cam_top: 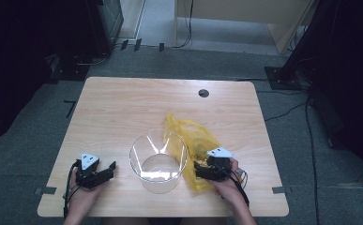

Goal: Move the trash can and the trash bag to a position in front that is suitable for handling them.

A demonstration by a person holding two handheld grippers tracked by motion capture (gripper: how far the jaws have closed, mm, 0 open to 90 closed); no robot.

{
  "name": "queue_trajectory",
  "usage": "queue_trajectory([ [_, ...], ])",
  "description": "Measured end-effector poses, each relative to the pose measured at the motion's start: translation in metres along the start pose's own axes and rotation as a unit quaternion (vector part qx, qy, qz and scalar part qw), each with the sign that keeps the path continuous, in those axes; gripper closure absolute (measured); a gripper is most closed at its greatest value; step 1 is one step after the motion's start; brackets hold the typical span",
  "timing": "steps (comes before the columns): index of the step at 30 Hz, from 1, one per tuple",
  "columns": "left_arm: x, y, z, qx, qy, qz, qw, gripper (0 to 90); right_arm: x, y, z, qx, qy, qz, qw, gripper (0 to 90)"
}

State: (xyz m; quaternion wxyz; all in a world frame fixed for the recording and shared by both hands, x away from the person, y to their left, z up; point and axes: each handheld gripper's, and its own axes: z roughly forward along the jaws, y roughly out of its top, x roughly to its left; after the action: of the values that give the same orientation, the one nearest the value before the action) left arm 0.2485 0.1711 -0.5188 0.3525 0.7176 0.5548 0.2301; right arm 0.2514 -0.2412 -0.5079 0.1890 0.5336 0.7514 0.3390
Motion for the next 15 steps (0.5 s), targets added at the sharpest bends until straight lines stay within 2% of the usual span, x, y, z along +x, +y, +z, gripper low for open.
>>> queue_trajectory([
  [5, 0.0, 0.0, 0.0, 0.001, 0.001, 0.001, 1.0, 30.8, 0.013, -0.001, 0.004, 0.016, 0.0, -0.024, 0.9996, 18.0],
  [6, -0.001, 0.0, 0.0, 0.001, 0.001, 0.002, 1.0, 30.8, 0.019, -0.003, 0.008, 0.025, -0.007, -0.044, 0.9987, 16.9],
  [7, -0.001, 0.0, 0.0, 0.001, 0.001, 0.002, 1.0, 30.9, 0.02, -0.004, 0.01, 0.026, -0.01, -0.051, 0.9983, 15.6],
  [9, 0.0, 0.0, 0.0, 0.001, 0.001, 0.002, 1.0, 30.9, 0.02, -0.005, 0.01, 0.019, -0.004, -0.055, 0.9983, 15.6],
  [15, 0.0, 0.0, 0.0, 0.001, 0.0, 0.002, 1.0, 30.9, 0.012, -0.007, 0.008, 0.023, 0.013, -0.055, 0.9981, 18.3],
])
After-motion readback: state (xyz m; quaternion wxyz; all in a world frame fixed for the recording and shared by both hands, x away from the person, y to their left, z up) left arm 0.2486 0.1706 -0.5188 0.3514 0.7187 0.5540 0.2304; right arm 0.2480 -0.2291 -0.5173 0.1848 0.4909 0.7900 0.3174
